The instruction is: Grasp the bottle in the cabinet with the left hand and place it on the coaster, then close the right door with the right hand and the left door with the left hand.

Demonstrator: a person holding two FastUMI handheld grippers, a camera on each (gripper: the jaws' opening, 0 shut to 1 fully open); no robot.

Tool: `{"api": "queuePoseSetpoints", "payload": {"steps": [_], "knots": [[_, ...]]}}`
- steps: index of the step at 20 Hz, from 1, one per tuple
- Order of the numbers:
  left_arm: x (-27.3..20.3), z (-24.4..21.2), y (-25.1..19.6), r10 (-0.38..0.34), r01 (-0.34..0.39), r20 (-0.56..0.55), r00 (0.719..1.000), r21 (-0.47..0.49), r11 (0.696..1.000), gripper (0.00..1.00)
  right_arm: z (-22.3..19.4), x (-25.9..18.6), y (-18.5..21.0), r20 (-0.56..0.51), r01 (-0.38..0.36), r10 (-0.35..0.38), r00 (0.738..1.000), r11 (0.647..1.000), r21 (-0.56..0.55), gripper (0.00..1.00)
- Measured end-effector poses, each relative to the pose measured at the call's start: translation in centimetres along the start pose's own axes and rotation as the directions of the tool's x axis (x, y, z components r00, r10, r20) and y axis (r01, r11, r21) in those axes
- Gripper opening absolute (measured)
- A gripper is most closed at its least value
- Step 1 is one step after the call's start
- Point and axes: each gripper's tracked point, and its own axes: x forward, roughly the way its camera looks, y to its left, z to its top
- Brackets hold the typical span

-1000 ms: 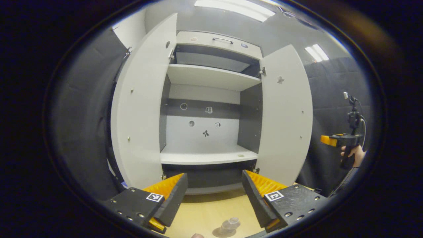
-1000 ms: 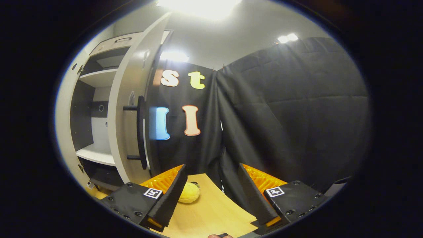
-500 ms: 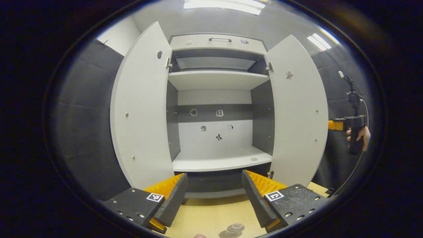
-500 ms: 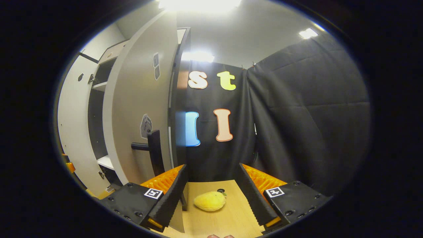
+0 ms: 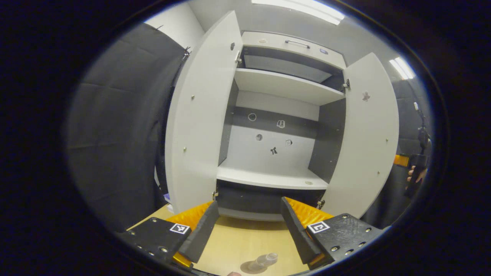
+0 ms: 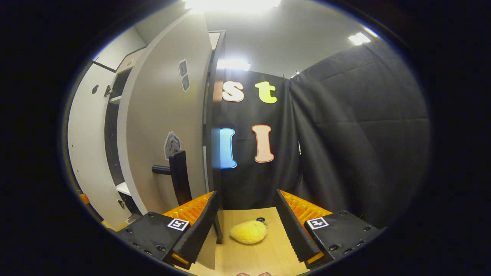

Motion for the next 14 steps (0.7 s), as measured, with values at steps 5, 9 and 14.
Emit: {"api": "queuePoseSetpoints", "payload": {"steps": [5, 9, 14], "knots": [[-1.0, 0.3, 2.7, 0.046, -0.046, 0.022, 0.999, 0.019, 0.999, 0.95, 0.0, -0.2, 4.4, 0.014, -0.076, 0.076, 0.997, 0.997, 0.002, 0.91], [-1.8, 0.3, 3.9, 0.064, -0.066, 0.028, 0.998, 0.054, 0.996, 0.95, 0.1, 0.4, 8.1, 0.017, -0.128, 0.129, 0.992, 0.99, -0.052, 0.91], [-3.2, 0.4, 5.6, 0.102, -0.104, 0.033, 0.994, 0.057, 0.993, 1.0, -0.3, 1.4, 12.8, 0.013, -0.202, 0.202, 0.979, 0.979, 0.001, 0.92]]}}
